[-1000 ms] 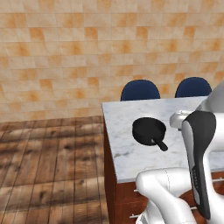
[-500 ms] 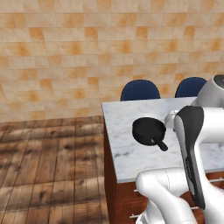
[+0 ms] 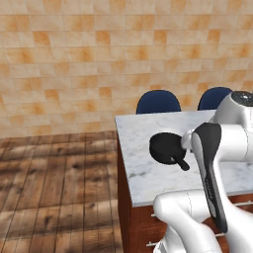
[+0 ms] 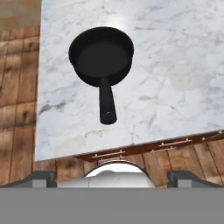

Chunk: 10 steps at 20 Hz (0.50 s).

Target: Pick the mug and saucepan and place them in the sink. Then turn on the water.

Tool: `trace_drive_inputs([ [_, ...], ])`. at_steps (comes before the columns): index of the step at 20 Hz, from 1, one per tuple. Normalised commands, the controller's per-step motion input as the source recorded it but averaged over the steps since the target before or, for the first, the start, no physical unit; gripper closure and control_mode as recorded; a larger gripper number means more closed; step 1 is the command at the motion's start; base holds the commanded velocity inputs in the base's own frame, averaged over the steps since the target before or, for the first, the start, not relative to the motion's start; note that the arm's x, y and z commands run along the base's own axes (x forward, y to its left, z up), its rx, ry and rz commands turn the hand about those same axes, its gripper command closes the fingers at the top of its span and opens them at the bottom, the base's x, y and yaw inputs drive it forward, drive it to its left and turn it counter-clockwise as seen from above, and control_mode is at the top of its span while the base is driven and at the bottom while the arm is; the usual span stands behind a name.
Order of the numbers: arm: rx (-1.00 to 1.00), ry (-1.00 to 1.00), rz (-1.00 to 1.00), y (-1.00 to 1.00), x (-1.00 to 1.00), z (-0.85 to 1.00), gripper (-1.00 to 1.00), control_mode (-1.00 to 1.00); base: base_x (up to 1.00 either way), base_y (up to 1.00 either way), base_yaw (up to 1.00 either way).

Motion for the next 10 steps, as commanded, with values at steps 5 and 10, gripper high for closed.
trace_drive_inputs([
  [5, 0.0, -0.01, 0.03, 0.0, 0.21, -0.28, -1.0, -1.0, 0.0, 0.0, 0.0],
  [10, 0.0, 0.0, 0.06, 0.0, 0.4, -0.17, -1.0, -1.0, 0.0, 0.0, 0.0],
])
